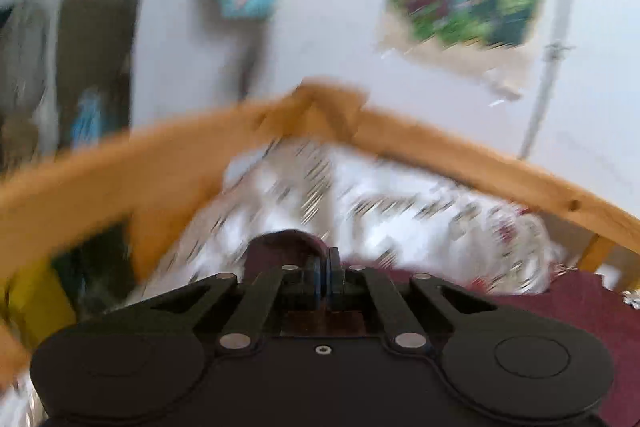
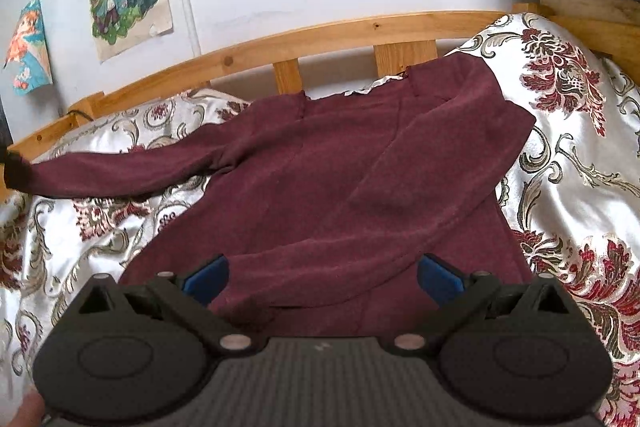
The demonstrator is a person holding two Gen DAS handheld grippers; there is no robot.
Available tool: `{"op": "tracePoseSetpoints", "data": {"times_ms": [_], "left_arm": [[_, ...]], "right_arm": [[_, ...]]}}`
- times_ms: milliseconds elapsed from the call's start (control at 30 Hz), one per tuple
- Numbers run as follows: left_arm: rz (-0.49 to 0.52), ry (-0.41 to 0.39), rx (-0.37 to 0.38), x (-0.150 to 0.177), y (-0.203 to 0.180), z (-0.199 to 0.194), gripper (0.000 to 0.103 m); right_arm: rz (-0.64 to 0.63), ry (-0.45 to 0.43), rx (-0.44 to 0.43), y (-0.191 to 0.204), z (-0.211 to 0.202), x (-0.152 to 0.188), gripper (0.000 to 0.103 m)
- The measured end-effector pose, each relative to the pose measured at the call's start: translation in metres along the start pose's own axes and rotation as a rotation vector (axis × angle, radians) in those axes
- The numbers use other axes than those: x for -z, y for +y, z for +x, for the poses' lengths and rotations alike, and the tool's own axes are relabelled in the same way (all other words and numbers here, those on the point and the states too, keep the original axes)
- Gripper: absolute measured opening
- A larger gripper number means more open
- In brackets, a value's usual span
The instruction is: Fold small clothes
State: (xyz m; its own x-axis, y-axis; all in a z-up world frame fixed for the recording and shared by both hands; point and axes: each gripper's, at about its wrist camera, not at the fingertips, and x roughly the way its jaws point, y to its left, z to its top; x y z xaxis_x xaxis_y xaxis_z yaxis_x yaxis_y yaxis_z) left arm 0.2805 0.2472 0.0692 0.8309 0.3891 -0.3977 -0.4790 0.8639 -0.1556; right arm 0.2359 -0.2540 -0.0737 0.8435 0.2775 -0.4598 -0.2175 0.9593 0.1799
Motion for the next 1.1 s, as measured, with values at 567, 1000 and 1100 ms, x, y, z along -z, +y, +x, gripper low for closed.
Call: {"op": "tracePoseSetpoints", "data": {"times_ms": [567, 1000, 1100], "left_arm": [[0.522, -0.212, 0.823, 0.037, -0.280, -0.124, 0.001], [0.597, 0.130, 0.992, 0.194, -0.361, -0.120, 0.001], [0.624, 0.174, 0.982, 0.209, -0.361, -0.118, 0.002]], "right_arm": [[0.133, -0.023, 0.112, -0.062, -0.034, -0.036, 0.103], [0.255, -0.037, 0.360, -0.152, -0.055, -0.050, 0.103], [0.297, -0.040, 0.363, -0.163, -0.054, -0.049, 0.103]]}}
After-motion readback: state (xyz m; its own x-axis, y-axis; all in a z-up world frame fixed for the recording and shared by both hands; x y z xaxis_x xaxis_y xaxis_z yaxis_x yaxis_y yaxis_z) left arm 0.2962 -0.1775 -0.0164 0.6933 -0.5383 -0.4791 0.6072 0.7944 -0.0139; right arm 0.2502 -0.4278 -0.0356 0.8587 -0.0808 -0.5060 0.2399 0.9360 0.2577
